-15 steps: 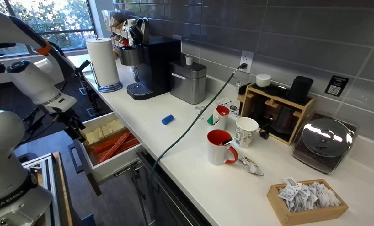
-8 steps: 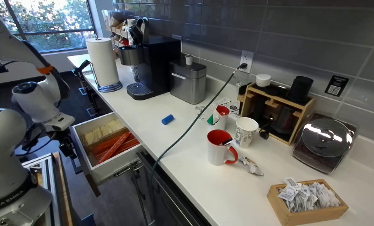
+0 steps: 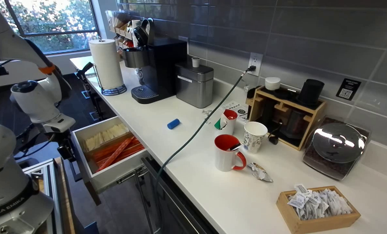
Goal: Put the orange item in the drawer and close the drawer
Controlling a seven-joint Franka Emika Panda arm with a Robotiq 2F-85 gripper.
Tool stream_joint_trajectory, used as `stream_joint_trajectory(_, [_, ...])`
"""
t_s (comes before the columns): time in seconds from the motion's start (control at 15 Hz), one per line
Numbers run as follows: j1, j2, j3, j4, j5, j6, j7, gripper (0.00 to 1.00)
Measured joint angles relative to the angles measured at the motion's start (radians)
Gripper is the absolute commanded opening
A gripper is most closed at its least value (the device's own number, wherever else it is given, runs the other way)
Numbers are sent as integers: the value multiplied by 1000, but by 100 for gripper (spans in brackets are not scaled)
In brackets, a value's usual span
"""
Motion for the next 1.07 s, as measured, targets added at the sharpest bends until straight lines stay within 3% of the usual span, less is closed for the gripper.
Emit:
stream_joint_trajectory(0.27, [-64,-109,42,2,-3,45,12,100])
stream_joint_trajectory(0.53, [-82,-195,-5,1,-3,15,-17,100])
stream_joint_trajectory(0.67, [-68,-200,-35,-2,-3,-5,-19,100])
stream_joint_trajectory(0.87, [9,-148,-60,-9,-2,-11,-18,100])
stream_joint_trajectory(1.07, [28,-67,-25,-10,-2,-15,-19,100])
